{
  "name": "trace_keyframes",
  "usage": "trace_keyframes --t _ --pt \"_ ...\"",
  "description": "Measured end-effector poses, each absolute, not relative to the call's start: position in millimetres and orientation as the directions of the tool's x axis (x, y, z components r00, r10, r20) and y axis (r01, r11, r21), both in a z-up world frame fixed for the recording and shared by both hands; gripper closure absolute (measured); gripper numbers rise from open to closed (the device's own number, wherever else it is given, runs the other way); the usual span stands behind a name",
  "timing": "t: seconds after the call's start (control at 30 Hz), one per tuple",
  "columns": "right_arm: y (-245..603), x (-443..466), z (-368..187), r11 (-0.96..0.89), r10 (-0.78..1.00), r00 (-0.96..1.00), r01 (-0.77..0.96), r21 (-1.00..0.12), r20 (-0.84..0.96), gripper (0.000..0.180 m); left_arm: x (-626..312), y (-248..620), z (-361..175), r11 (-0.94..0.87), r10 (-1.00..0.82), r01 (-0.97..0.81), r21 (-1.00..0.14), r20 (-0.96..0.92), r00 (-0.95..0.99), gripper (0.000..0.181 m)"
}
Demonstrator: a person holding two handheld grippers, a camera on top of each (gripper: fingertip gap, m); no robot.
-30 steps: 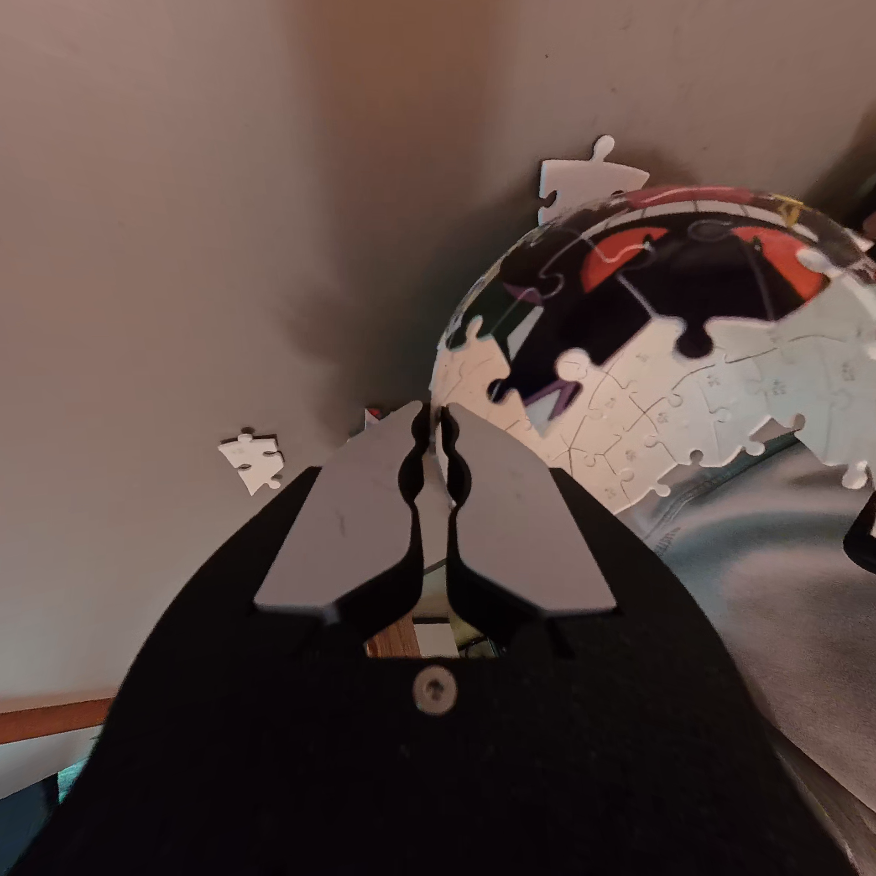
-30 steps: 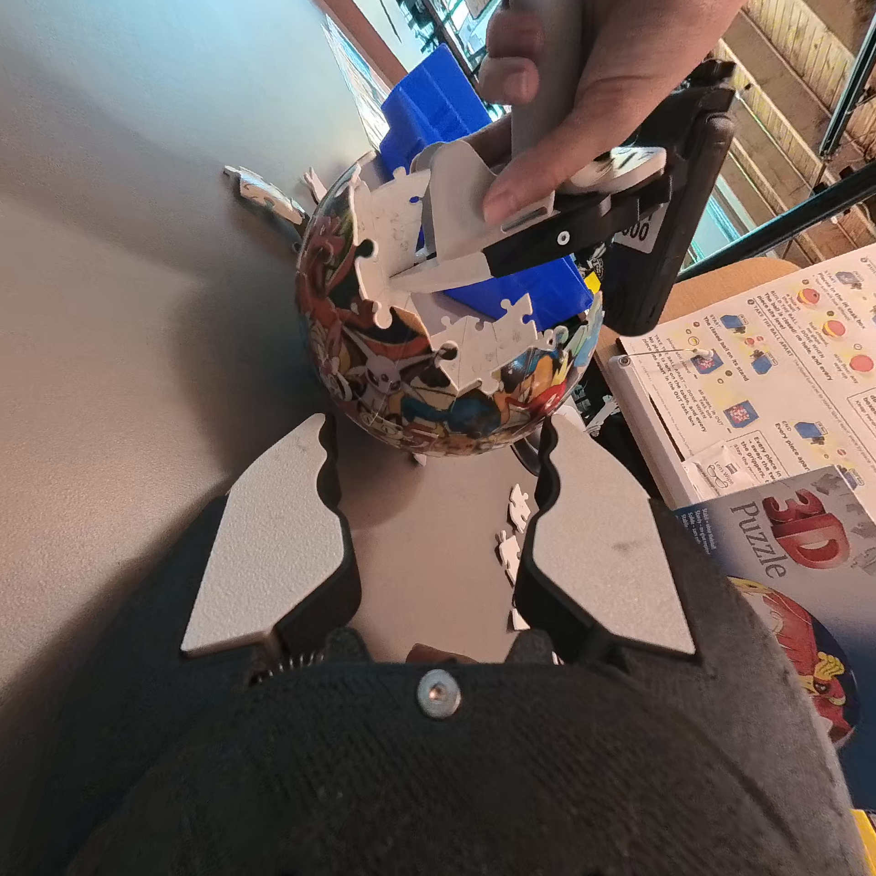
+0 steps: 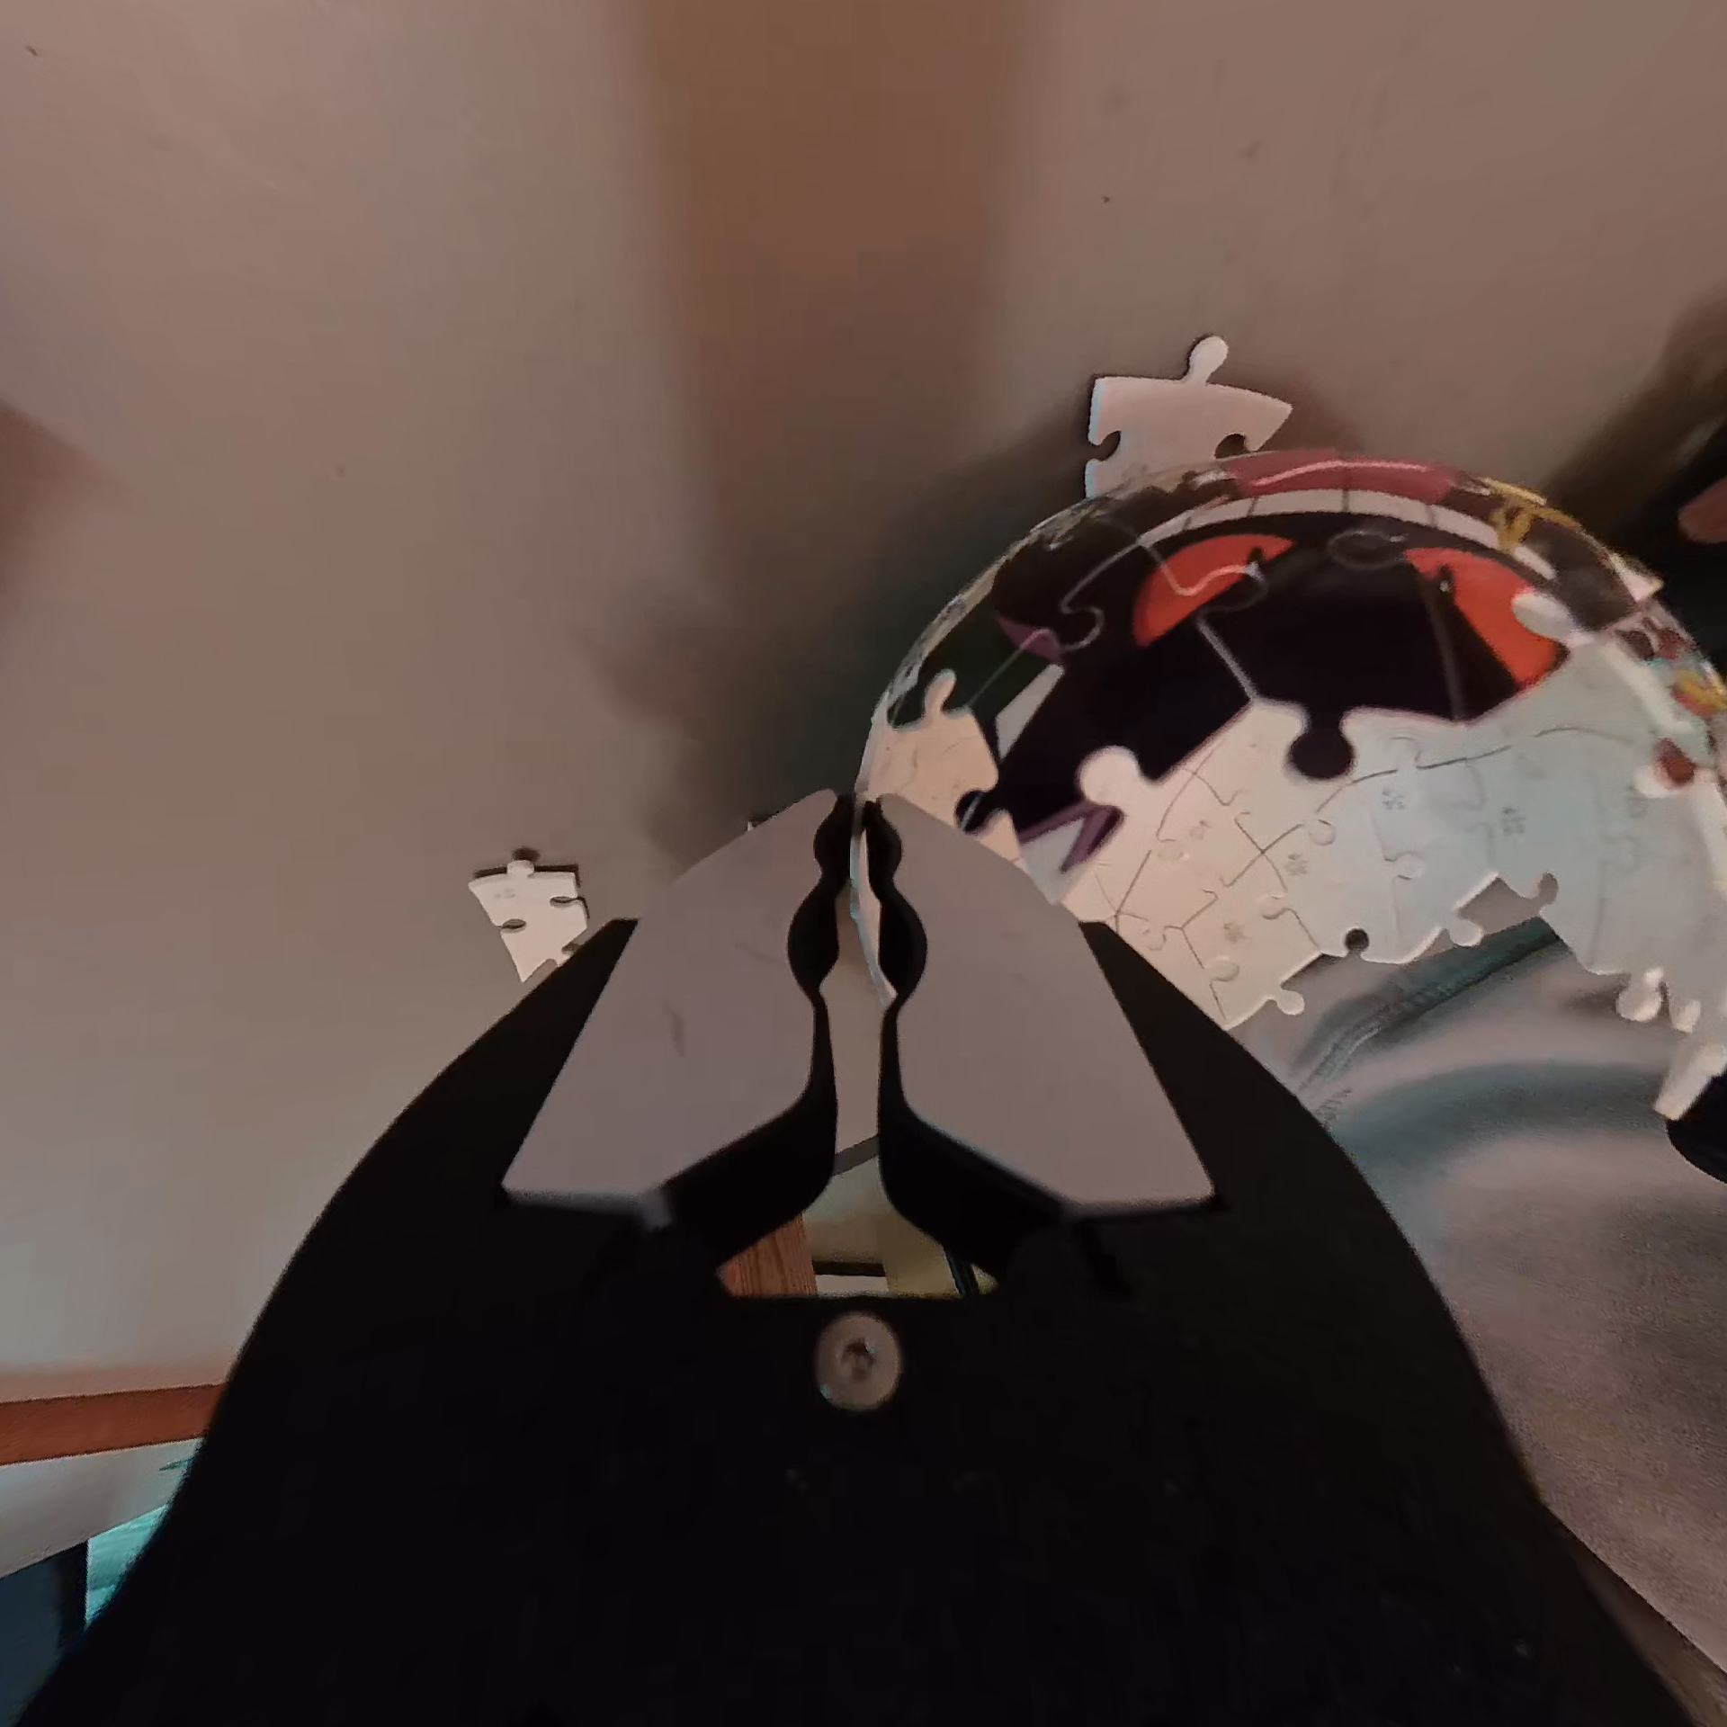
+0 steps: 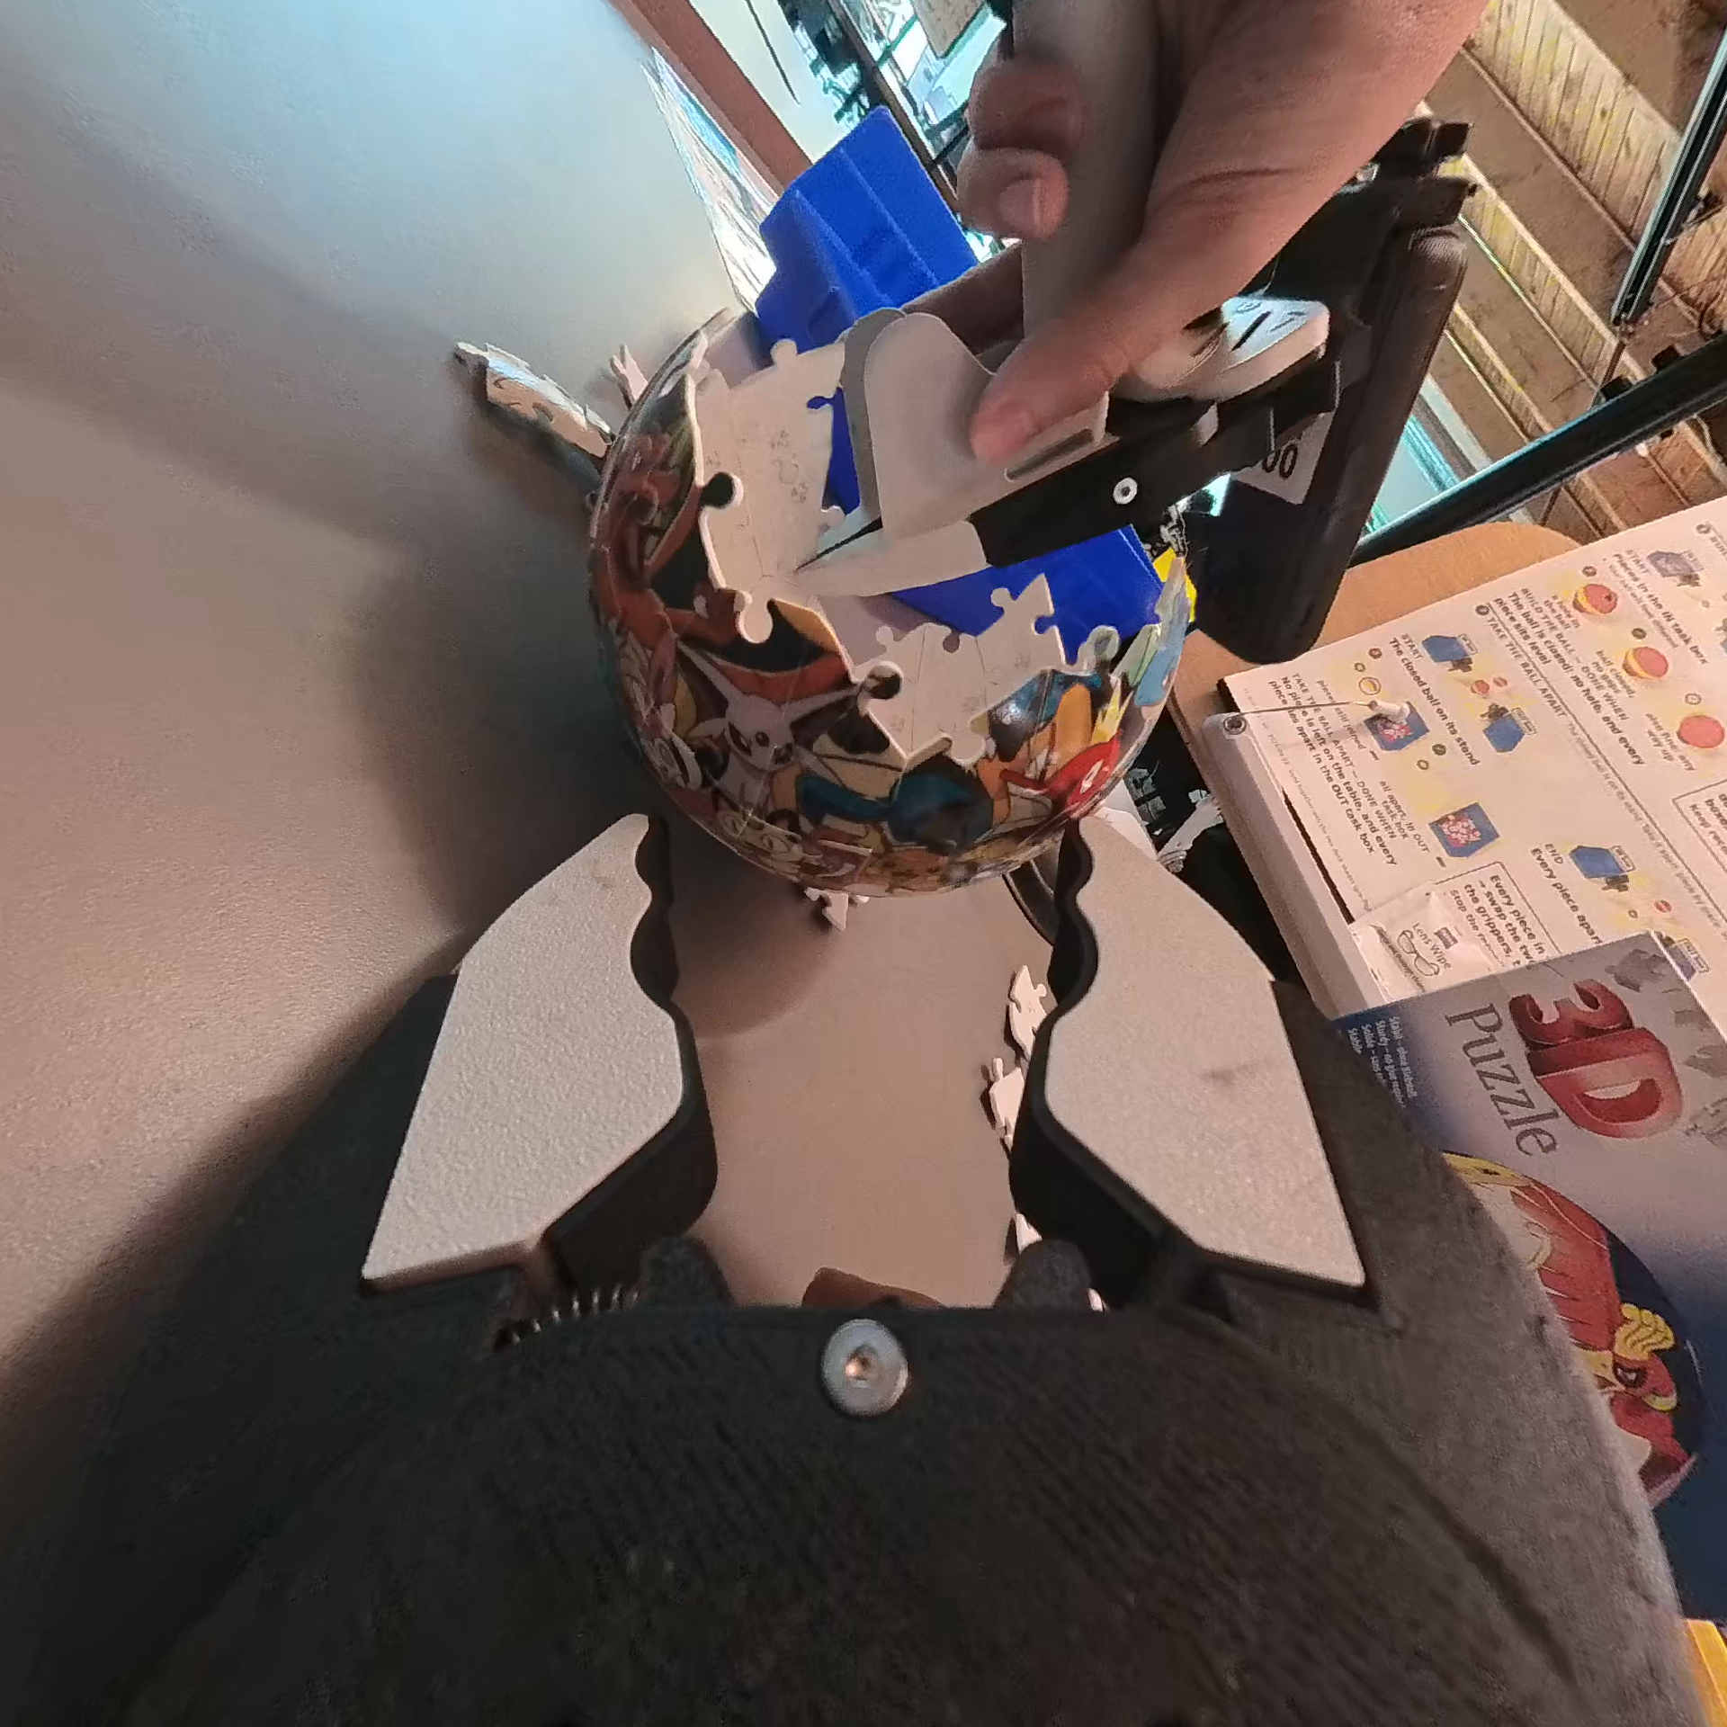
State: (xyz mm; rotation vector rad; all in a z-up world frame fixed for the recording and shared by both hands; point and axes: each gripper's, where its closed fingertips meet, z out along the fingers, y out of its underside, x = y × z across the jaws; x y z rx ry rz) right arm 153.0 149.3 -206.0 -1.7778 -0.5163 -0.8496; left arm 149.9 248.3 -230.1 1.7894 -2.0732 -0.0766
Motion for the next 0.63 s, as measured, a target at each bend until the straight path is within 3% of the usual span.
trace_keyframes --t 0.27,0.33,0.4,0.53,0.63 --pt "150 152 -207 -0.356 -0.047 0.651 0.698 -0.622 0.758 0.104 150 251 -228 0.164 -0.959 -0.947 0.276 0.270 -0.087 0.178" --pt "150 152 -207 -0.356 -0.048 0.650 0.698 -0.621 0.758 0.104 150 249 -227 0.159 -0.955 -0.950 0.268 0.288 -0.078 0.165" --pt "151 152 -207 -0.356 -0.049 0.649 0.699 -0.621 0.759 0.104 150 246 -224 0.172 -0.948 -0.954 0.247 0.305 -0.092 0.164" --pt "151 152 -207 -0.355 -0.050 0.646 0.702 -0.618 0.762 0.104 156 243 -205 0.193 -0.936 -0.970 0.145 0.323 -0.137 0.160" --pt "151 152 -206 -0.354 -0.049 0.644 0.703 -0.616 0.763 0.104 157 264 -188 0.219 -0.955 -0.975 0.033 0.212 -0.208 0.160"
